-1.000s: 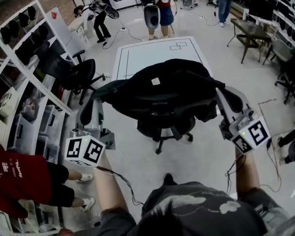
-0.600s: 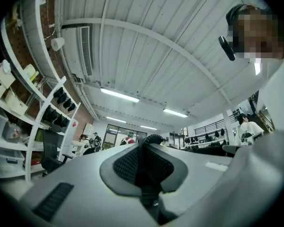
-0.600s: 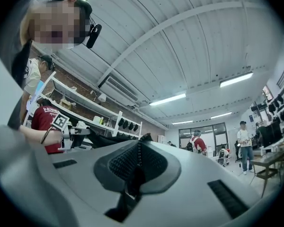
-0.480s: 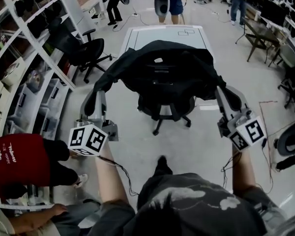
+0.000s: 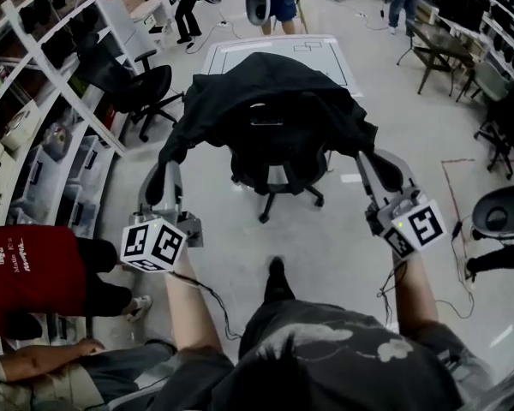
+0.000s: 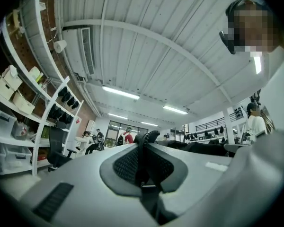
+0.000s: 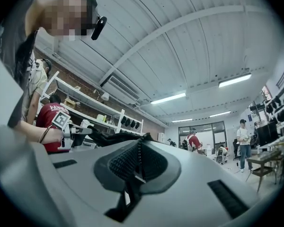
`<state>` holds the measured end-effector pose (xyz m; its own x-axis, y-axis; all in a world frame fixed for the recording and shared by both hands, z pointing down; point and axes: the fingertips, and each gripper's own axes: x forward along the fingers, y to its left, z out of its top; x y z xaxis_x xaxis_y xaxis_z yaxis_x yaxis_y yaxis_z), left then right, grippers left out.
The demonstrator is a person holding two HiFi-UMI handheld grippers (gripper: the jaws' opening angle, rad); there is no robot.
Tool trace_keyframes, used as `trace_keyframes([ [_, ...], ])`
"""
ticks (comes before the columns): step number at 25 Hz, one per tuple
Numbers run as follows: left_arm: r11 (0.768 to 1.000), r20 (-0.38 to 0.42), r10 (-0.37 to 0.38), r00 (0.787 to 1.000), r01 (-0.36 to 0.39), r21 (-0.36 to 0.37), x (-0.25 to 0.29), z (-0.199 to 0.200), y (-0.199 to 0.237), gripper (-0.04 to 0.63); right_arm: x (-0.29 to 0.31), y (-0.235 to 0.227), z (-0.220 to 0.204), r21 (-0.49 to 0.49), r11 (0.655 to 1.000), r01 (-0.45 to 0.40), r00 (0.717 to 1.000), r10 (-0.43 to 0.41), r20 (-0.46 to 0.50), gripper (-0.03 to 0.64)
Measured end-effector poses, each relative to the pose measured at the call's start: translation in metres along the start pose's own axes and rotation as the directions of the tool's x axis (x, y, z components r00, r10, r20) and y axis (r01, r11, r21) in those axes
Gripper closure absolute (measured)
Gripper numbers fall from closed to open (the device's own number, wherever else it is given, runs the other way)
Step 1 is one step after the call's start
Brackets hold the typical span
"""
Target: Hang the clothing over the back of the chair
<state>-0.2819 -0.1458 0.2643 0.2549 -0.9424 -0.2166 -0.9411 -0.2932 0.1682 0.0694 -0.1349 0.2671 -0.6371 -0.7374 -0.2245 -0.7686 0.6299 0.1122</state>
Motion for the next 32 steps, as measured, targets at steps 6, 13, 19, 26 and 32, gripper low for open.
trace_keyframes([
  [6,1.000,-0.066,0.007,0.998,-0.006,0.015,-0.025,-0.038,-0.020,0.584,-0.026,0.011,-0.018,0.025,1.000,-0.008,1.000,0.008,-0.027,0.620],
  [13,1.000,-0.137,0.013,0.990,-0.012,0.008,-0.045,-0.084,-0.034,0.584,-0.036,0.028,-0.055,0.061,0.998,-0.016,0.996,0.021,-0.091,0.620],
  [19,1.000,-0.161,0.015,0.987,-0.013,0.013,-0.045,-0.099,-0.038,0.583,-0.041,0.028,-0.075,0.108,0.994,0.032,0.992,-0.019,-0.123,0.618],
  [26,1.000,-0.209,-0.002,0.978,0.006,0.016,-0.047,-0.109,-0.048,0.530,-0.040,0.033,-0.092,0.163,0.984,0.069,0.985,-0.041,-0.167,0.562],
  [32,1.000,-0.240,-0.021,0.970,0.015,-0.024,-0.060,-0.122,-0.050,0.500,-0.039,0.038,-0.105,0.176,0.979,0.104,0.975,-0.066,-0.210,0.532],
])
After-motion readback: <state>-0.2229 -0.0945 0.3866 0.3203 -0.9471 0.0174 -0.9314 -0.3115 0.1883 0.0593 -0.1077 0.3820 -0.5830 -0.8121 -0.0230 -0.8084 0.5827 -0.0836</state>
